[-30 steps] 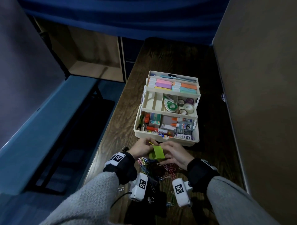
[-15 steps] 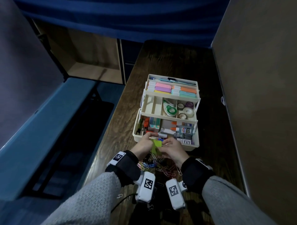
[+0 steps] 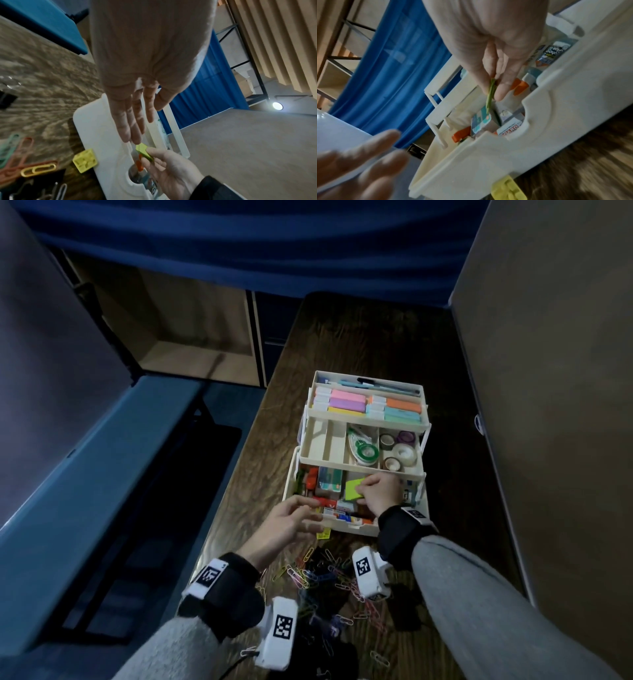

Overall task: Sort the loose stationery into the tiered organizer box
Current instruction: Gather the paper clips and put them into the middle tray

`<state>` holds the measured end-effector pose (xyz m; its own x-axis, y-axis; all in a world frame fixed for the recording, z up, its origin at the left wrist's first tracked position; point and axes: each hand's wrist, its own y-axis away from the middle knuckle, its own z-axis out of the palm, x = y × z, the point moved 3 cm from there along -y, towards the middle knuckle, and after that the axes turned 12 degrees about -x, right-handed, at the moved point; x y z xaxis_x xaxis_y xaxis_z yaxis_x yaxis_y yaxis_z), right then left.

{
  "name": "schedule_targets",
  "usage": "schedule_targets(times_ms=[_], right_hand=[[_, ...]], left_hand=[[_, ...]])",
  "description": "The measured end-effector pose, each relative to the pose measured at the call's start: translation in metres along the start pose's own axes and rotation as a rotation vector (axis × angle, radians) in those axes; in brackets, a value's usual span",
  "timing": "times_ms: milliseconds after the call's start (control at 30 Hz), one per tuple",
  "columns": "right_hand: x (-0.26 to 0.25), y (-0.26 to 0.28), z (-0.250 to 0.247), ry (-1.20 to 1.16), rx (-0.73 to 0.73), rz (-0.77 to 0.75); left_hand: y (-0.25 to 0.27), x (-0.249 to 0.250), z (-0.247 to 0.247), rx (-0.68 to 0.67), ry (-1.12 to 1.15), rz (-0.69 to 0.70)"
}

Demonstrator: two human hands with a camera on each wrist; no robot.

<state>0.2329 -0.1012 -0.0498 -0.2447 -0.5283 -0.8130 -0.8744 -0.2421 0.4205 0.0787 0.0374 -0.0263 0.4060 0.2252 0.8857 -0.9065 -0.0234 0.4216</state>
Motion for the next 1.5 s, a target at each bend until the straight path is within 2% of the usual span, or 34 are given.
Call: schedule_targets(times_ms=[167,467,567,733,800,867,900,933,967,1033,1100,1200,1300,1500], right_hand=[[0.005,-0.013,0.008,0.247,0.02,-0.052],[-0.001,-0.017,0.013,0.474,-0.164,0.003],[-0.003,-0.017,0.012,0.499,-0.222,0.017],[-0.003,-0.011,0.006,0.452,-0.267,-0.042],[-0.001,-0.001,0.001,0.383,-0.249,-0.105],[0.002,0.02,-0.004,0.35,-0.183,-0.247],[0.005,0.034,-0.004,0.362,-0.172,-0.335],[0.009,0.049,0.001,0.395,-0.22,-0.414],[0.015,0.064,0.01,0.448,-0.33,-0.462],[0.034,0.085,0.034,0.626,-0.58,-0.447],[0.051,0.092,0.052,0.832,-0.667,-0.414],[0.062,0.099,0.066,0.966,-0.634,-0.455],[0.072,0.102,0.068,0.985,-0.564,-0.481],[0.087,0.099,0.043,0.773,-0.487,-0.443]], left_hand=[[0.011,-0.013,-0.028,0.009,0.046,-0.012],[0.03,-0.022,-0.059,0.114,-0.064,-0.037],[0.034,-0.023,-0.054,0.125,-0.105,-0.042],[0.045,-0.029,-0.048,0.186,-0.207,-0.026],[0.051,-0.036,-0.051,0.225,-0.312,-0.018],[0.056,-0.045,-0.051,0.259,-0.45,-0.023],[0.057,-0.05,-0.049,0.255,-0.507,-0.031],[0.058,-0.055,-0.045,0.234,-0.563,-0.037],[0.056,-0.059,-0.039,0.204,-0.627,-0.041],[0.05,-0.067,-0.027,0.158,-0.796,-0.042],[0.04,-0.071,-0.015,0.128,-0.947,-0.015],[0.022,-0.073,-0.001,0.101,-1.056,0.031],[0.006,-0.075,0.009,0.055,-1.139,0.05],[-0.005,-0.086,0.02,-0.058,-1.281,0.003]])
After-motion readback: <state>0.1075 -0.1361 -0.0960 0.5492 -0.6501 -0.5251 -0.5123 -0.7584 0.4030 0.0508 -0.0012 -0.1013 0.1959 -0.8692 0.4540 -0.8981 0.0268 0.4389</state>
